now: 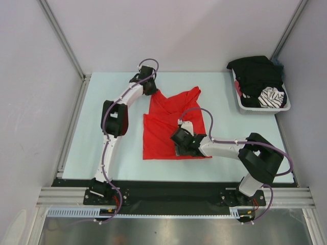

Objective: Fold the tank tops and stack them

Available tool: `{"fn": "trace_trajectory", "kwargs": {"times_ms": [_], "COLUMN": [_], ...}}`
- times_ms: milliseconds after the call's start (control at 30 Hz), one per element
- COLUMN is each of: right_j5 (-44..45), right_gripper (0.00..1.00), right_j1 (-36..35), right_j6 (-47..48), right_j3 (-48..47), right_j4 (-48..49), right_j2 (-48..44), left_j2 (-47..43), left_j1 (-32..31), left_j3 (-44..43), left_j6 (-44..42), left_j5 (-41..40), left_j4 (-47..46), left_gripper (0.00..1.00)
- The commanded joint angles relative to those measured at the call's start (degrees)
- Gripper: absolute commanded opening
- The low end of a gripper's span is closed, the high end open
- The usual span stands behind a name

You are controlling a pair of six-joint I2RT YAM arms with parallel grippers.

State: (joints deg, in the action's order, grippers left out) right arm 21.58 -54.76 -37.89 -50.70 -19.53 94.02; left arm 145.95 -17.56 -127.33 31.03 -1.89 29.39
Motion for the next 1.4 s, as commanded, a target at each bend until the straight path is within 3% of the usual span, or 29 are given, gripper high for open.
{"fn": "trace_trajectory", "kwargs": {"times_ms": [0,167,333,400,467,567,600,667,867,933,1000,1233,1367], "right_j5": [-6.7,-7.3,-7.4,-7.4,-7.7,-7.9,-7.9,-7.7,-6.7,-6.1,-6.3,-6.7,-6.9], "right_gripper": [0.64,0.64,0.64,0.64,0.64,0.64,0.64,0.64,0.67,0.70,0.72,0.72,0.72], "right_j1": [-0.8,-0.9,-1.0,-1.0,-1.0,-1.3,-1.3,-1.3,-0.8,-0.7,-0.7,-0.7,-0.6], "right_j6": [-2.6,-3.0,-3.1,-3.1,-3.2,-3.2,-3.2,-2.9,0.1,0.5,1.1,0.7,0.0], "right_j3": [2.8,3.3,3.3,3.5,3.6,3.8,3.9,3.8,-1.1,-2.6,-3.9,-3.6,-2.9], "right_j4": [-1.4,-1.1,-1.0,-0.8,-0.7,-0.8,-0.7,-0.9,-3.4,-4.4,-5.0,-5.1,-4.8], "right_j2": [3.8,3.6,3.9,3.8,3.9,3.5,2.8,2.2,-0.8,-1.9,-2.8,-4.2,-5.2], "left_j2": [-1.4,-2.2,-0.9,-0.3,0.0,-0.2,-0.7,-1.5,-10.5,-17.2,-20.4,-8.1,-5.7], "left_j1": [0.9,1.1,1.1,1.1,1.1,1.3,1.5,1.7,2.3,2.4,2.4,2.4,2.5], "left_j3": [-2.7,-2.5,-2.9,-3.5,-4.3,-4.9,-4.9,-5.2,-0.4,4.0,9.4,-9.0,-4.0], "left_j6": [0.3,-0.1,0.1,0.2,0.0,-1.0,-1.3,-2.9,-6.6,-7.9,-11.2,-11.1,-4.9], "left_j5": [-4.0,-10.8,-11.1,-10.2,-10.5,-11.8,-12.3,-12.1,-13.6,-12.9,-8.8,-3.0,-0.7], "left_j4": [-6.1,-11.4,-16.0,-16.5,-16.3,-15.6,-15.2,-15.1,-11.7,-14.4,-18.7,-8.8,-13.4], "left_gripper": [0.01,0.01,0.01,0.09,0.07,0.44,0.72,0.83,0.86,1.00,1.00,1.00,1.00]}}
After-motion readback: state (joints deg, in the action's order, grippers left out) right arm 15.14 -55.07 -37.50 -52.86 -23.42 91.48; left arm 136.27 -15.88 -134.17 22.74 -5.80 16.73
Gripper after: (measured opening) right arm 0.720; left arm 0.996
